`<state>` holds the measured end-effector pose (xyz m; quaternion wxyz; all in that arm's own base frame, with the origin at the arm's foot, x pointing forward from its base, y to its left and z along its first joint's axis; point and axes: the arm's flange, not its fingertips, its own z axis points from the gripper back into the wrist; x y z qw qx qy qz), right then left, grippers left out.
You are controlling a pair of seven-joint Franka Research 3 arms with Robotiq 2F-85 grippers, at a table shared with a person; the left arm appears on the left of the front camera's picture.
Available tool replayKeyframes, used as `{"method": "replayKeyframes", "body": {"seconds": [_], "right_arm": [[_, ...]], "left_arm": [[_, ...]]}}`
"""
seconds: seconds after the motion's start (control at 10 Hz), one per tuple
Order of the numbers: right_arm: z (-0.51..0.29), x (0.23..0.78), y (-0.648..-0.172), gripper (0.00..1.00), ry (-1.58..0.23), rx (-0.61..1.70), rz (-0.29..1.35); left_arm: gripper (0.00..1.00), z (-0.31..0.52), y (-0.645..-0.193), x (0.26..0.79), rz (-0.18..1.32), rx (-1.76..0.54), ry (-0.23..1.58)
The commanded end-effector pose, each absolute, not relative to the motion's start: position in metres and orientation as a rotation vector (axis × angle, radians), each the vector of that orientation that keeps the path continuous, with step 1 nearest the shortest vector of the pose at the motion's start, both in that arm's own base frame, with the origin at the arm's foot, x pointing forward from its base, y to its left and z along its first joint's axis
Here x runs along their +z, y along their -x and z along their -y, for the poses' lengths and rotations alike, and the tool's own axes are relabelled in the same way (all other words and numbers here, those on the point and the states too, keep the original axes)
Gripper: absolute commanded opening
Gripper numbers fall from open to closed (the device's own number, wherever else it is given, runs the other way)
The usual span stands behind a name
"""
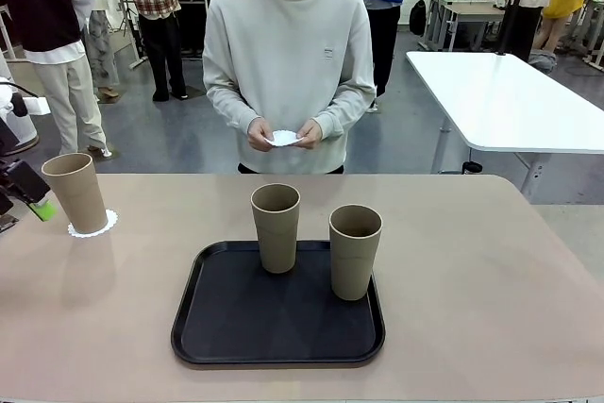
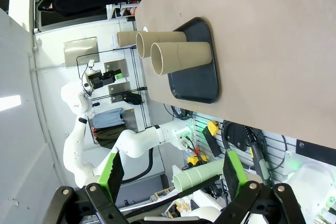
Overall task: Place coasters on the table and set cups on them.
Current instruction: Take one Reusable plastic cup from the Flat Tray and place it on a coaster set by the human.
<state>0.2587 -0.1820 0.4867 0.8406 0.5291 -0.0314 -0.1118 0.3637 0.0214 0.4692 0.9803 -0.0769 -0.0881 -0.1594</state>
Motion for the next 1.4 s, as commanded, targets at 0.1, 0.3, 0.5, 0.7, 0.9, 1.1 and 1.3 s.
{"method": "replayKeyframes", "body": {"seconds": [0.1, 0.3, 0.5, 0.7, 0.9, 1.1, 1.3], "right_arm": [[0.183, 0.487, -0.260, 1.00, -1.134, -0.224, 0.085], [0.183, 0.487, -0.260, 1.00, -1.134, -0.224, 0.085], [0.183, 0.487, -0.260, 1.00, -1.134, -0.224, 0.085], [0.183, 0.487, -0.260, 1.00, -1.134, -0.224, 0.085], [0.183, 0.487, -0.260, 1.00, -1.134, -0.224, 0.085], [0.183, 0.487, -0.260, 1.00, -1.134, -0.224, 0.085], [0.183, 0.487, -0.260, 1.00, -1.134, -0.224, 0.085]], "left_arm": [[1.00, -0.067, -0.357, 0.476, 0.244, -0.313, 0.696], [1.00, -0.105, -0.356, 0.473, 0.319, -0.261, 0.939], [1.00, -0.143, -0.362, 0.465, 0.334, -0.224, 1.007], [1.00, -0.179, -0.365, 0.456, 0.258, -0.194, 1.038], [1.00, -0.202, -0.368, 0.442, 0.236, -0.206, 1.098], [1.00, -0.217, -0.367, 0.436, 0.234, -0.231, 1.165], [1.00, -0.230, -0.362, 0.434, 0.248, -0.267, 1.230]]}}
